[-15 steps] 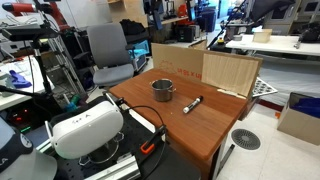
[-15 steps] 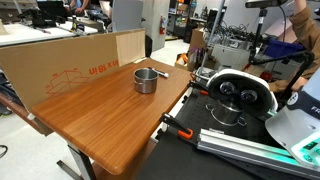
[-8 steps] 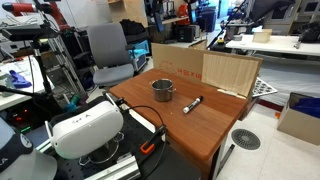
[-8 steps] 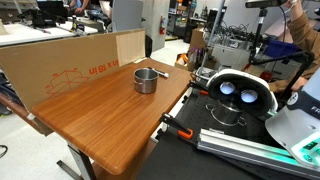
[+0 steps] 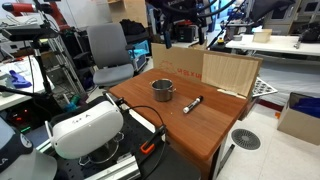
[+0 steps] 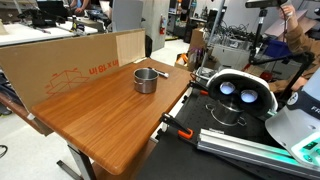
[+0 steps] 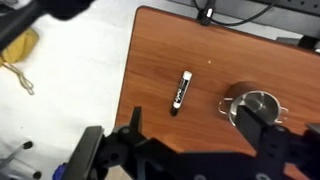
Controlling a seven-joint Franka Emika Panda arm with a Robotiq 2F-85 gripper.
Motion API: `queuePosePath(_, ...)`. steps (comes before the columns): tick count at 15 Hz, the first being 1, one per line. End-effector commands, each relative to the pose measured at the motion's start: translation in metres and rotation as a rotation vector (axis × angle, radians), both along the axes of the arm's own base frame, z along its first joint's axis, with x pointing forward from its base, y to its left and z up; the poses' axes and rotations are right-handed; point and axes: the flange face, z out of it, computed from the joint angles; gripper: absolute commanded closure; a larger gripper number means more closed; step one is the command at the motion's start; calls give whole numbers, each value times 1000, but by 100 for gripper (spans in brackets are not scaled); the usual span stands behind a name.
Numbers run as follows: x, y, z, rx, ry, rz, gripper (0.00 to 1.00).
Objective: Place the black marker inside the silver pot
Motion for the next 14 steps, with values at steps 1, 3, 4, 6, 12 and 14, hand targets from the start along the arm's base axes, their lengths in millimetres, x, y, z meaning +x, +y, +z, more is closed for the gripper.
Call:
queuePosePath(1, 13, -15, -16, 34, -16, 44, 0)
queuePosePath(3, 20, -20, -28, 59, -14, 51, 0)
queuePosePath(4, 24, -22, -33, 74, -11, 45, 0)
queuePosePath(6, 32, -26, -41, 111, -6, 35, 0)
queuePosePath(12, 63, -33, -73, 144, 35, 10, 0)
queuePosePath(14, 74, -36, -88, 144, 73, 7, 0)
